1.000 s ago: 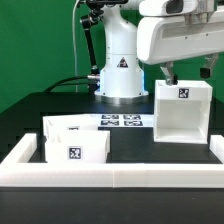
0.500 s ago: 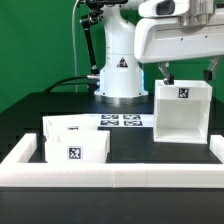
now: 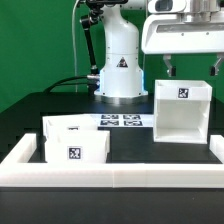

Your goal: Assemble drawer

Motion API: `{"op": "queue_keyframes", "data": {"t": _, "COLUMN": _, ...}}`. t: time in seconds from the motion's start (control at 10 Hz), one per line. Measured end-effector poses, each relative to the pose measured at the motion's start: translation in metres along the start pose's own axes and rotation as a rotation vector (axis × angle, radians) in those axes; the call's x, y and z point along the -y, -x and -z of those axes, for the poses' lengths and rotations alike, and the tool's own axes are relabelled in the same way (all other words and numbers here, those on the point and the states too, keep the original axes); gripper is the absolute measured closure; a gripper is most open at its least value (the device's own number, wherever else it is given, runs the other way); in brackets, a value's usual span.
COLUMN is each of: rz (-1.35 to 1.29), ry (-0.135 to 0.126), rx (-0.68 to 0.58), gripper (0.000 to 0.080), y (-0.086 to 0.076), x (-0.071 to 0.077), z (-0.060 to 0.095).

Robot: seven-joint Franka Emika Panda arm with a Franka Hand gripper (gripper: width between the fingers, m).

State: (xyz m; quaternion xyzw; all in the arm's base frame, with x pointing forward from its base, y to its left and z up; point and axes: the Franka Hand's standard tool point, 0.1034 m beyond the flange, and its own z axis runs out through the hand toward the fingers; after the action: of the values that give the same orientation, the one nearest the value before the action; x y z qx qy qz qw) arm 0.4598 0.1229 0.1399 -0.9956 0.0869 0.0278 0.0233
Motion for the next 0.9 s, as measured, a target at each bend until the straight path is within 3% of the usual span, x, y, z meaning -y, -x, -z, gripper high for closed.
{"op": "queue_keyframes", "data": {"t": 0.4, "rz": 0.013, "ry": -0.004, "rx": -0.012, "gripper": 0.015, "y": 0.029, "x": 0.025, "z": -0.026}}
{"op": "queue_keyframes", "data": {"t": 0.7, "rz": 0.015, "ry": -0.002, "rx": 0.003, "gripper": 0.015, "y": 0.032, "x": 0.022, "z": -0.036}}
{"op": "queue_keyframes", "data": {"t": 0.8, "rz": 0.02, "ry": -0.001, "rx": 0.005, "gripper": 0.0278, "y": 0.032, "x": 0.019, "z": -0.037}}
{"op": "queue_keyframes", "data": {"t": 0.9, "rz": 0.021, "ry": 0.001, "rx": 0.009, "gripper": 0.0471, "y": 0.032, "x": 0.017, "z": -0.039}}
